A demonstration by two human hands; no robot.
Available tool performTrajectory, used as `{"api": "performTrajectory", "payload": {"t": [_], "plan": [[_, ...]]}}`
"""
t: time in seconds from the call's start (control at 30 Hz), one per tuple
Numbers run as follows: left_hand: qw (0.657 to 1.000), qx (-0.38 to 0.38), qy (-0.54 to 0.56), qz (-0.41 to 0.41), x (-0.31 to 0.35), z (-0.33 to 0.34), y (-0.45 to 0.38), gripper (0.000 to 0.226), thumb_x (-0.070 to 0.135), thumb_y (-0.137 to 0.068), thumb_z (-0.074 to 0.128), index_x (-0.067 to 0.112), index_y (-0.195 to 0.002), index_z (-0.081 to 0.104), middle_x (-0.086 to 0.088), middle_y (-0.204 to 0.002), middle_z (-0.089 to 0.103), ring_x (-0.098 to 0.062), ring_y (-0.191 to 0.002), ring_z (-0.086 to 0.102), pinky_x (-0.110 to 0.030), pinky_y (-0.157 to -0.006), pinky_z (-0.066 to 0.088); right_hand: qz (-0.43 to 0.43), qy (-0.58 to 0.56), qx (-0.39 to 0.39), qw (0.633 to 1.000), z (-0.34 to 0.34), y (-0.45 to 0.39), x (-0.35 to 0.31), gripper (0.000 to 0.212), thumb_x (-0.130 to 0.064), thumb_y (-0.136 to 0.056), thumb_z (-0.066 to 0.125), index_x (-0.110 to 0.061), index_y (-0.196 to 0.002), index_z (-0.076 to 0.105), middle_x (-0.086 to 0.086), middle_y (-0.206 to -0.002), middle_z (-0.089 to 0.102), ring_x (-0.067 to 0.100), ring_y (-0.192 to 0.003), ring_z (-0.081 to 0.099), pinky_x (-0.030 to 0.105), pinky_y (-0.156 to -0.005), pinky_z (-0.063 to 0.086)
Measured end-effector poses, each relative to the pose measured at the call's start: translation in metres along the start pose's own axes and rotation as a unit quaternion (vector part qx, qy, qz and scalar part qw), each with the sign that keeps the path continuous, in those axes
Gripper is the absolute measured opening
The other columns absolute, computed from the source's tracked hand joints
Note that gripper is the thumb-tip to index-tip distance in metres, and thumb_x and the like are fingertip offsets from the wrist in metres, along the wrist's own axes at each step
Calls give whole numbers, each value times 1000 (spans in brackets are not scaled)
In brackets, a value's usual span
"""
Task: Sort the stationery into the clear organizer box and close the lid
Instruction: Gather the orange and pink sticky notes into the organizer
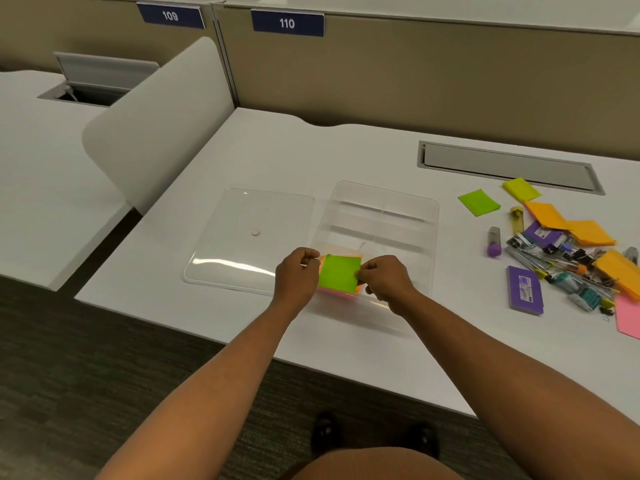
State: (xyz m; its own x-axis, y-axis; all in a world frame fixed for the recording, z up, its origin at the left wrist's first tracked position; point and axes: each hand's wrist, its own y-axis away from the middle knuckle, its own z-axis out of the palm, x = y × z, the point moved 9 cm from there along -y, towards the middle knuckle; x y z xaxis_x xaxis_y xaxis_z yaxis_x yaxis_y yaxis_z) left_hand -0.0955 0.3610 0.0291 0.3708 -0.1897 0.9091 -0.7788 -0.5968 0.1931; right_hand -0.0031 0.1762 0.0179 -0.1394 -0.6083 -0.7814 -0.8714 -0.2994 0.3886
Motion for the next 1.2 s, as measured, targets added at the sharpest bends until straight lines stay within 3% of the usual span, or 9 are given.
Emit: {"api": "performTrajectory", "payload": {"t": [0.1,0.2,0.3,0.5,0.6,0.73,1.0,1.2], "plan": [[1000,0,-1,1,2,0,-2,15,16,-89,56,21,-98,67,1,-95,68,-21,-94,66,-47,-85,56,-27,93,8,995,0,-1,-6,20,-15,-81,65,-12,-65,76,6,-66,72,20,-60,63,33,-59,49],[1000,-7,4,4,6,3,-1,16,16,-88,55,22,-96,67,1,-95,68,-22,-93,66,-47,-85,56,-41,158,13,987,2,1,-9,21,-16,-80,61,-10,-66,75,2,-63,69,19,-62,60,29,-57,44],[1000,-10,10,6,7,4,0,16,15,-88,56,24,-95,67,0,-96,69,-22,-94,66,-47,-85,56,-45,163,25,985,-1,2,-6,21,-16,-80,60,-9,-67,75,4,-70,72,21,-68,63,28,-55,42],[1000,-6,17,7,4,-1,-1,17,13,-90,54,25,-94,65,-1,-96,70,-21,-91,67,-47,-84,57,-38,125,60,990,-9,0,-2,25,-22,-86,62,-18,-64,74,-8,-73,74,5,-69,61,24,-55,38],[1000,-6,27,7,4,-2,-1,18,12,-89,54,25,-92,65,-1,-92,71,-20,-86,68,-46,-83,58,-37,118,46,991,-3,-4,-3,25,-26,-87,66,-18,-65,75,-6,-72,73,10,-69,61,25,-57,39],[999,-14,31,13,9,2,0,17,13,-88,55,23,-92,67,-2,-92,71,-21,-85,68,-46,-83,57,-49,194,54,978,1,-4,-10,34,-40,-90,61,-13,-74,74,1,-71,71,19,-71,62,30,-60,46],[998,-59,4,38,27,32,-4,17,11,-88,54,17,-94,69,-2,-90,71,-24,-85,68,-43,-84,57,-54,131,115,983,-29,9,2,26,-39,-91,56,-17,-88,72,-1,-82,73,18,-80,65,32,-71,51],[989,-128,-3,78,62,101,7,19,15,-90,52,27,-89,67,4,-87,71,-10,-71,69,-22,-66,55,-31,51,162,985,-77,30,30,22,-30,-88,53,-18,-86,71,-5,-79,71,15,-77,65,33,-71,53]]}}
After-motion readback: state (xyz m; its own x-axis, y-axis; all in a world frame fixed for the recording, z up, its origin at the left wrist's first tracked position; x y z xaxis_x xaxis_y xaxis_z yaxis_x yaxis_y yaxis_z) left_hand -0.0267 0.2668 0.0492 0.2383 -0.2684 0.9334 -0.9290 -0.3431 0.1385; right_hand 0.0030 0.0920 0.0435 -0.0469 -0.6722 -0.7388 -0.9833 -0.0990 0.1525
